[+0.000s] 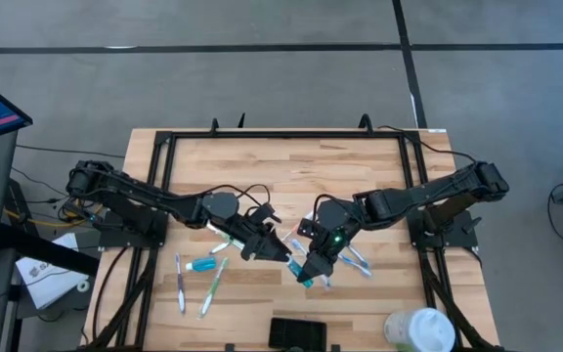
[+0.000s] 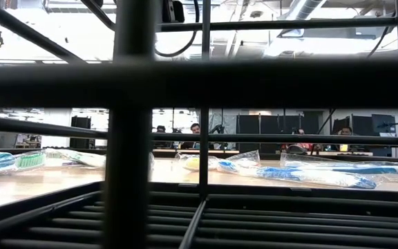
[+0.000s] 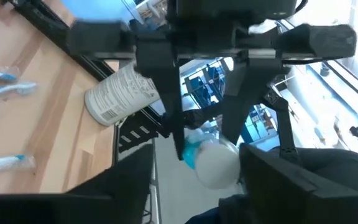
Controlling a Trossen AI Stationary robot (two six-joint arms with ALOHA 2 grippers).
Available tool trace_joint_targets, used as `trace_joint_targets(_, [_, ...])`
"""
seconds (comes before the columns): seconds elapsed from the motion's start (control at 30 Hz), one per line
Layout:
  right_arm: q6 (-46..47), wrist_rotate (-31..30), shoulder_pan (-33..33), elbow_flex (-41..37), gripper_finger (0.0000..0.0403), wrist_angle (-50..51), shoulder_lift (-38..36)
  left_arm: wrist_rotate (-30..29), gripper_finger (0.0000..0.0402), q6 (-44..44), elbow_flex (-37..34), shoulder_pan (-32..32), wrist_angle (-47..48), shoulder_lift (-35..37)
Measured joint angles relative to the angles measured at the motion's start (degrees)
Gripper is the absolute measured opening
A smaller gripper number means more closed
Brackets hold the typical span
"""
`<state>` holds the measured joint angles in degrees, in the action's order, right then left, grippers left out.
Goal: Pick & Place toothbrushing station
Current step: Put the right blue mouthwash into the black mesh organizer
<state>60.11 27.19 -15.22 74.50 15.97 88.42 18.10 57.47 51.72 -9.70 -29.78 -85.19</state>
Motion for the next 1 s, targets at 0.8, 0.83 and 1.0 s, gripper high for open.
trace_joint_targets(0.8, [30.81, 12.19, 3.91, 0.02, 0.0141, -31.39, -0.08, 0.34, 0.0231, -50.83, -0.07, -0.6, 0.44, 16.68])
trace_joint_targets(0.83, [30.54, 11.94, 3.94, 0.02, 0.014, -31.09, 0.17, 0.89, 0.023, -50.83, -0.05, -0.6, 0.22, 16.74])
trace_joint_targets(1.0, [29.91, 11.86, 4.52, -0.08, 0.0141, -31.61, 3.16, 3.51, 0.0235, -51.11, -0.04, -0.65, 1.48, 14.61])
